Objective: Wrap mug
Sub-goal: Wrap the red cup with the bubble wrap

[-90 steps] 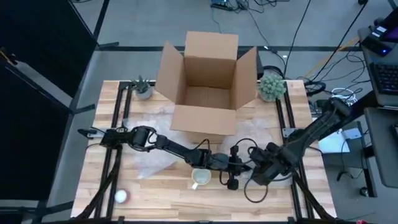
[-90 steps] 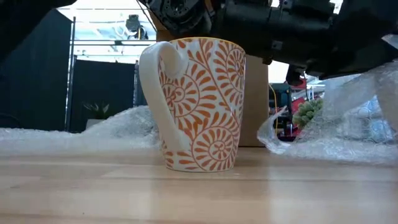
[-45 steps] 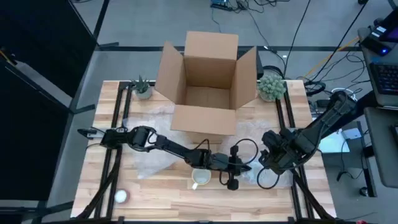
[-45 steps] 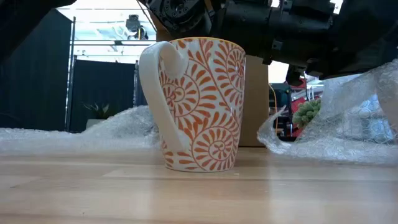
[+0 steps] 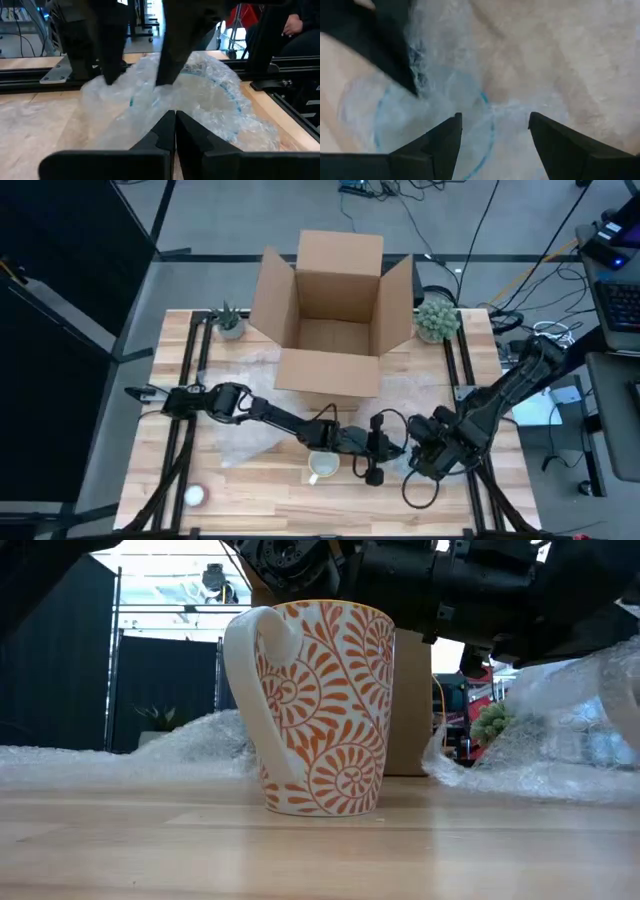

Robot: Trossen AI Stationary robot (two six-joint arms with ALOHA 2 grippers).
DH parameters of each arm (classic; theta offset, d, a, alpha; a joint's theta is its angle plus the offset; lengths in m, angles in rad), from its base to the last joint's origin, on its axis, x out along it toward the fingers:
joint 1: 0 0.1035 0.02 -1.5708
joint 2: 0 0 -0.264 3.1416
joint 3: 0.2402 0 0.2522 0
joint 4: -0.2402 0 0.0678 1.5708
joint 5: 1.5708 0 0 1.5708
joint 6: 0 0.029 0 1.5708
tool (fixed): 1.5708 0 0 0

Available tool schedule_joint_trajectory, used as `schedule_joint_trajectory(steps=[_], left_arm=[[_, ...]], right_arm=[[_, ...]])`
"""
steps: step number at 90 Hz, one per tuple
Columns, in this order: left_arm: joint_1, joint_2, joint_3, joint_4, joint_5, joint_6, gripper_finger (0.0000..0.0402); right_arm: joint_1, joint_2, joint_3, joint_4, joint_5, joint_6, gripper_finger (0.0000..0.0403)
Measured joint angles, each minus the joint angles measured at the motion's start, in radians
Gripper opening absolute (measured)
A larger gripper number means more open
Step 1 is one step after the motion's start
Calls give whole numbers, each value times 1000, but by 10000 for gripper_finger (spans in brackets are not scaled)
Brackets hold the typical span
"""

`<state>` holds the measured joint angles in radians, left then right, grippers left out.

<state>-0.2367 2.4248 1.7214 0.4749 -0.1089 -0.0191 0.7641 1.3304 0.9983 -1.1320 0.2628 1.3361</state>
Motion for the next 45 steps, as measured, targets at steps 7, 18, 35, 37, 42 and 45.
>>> schedule_joint_trajectory(steps=[7,18,35,37,42,45], left_arm=[[0,0,0,0,0,0,0],[0,0,0,0,0,-1,0],[1,0,1,3,0,-1,0],[1,0,1,3,0,-1,0],[1,0,1,3,0,-1,0],[1,0,1,3,0,-1,0]], right_arm=[[12,0,0,0,2,22,219],[10,19,-29,7,25,67,219],[1,82,-100,74,-12,119,219],[0,87,-106,82,-14,124,219],[-3,100,-116,95,-15,131,219],[-5,111,-121,107,-15,138,219]])
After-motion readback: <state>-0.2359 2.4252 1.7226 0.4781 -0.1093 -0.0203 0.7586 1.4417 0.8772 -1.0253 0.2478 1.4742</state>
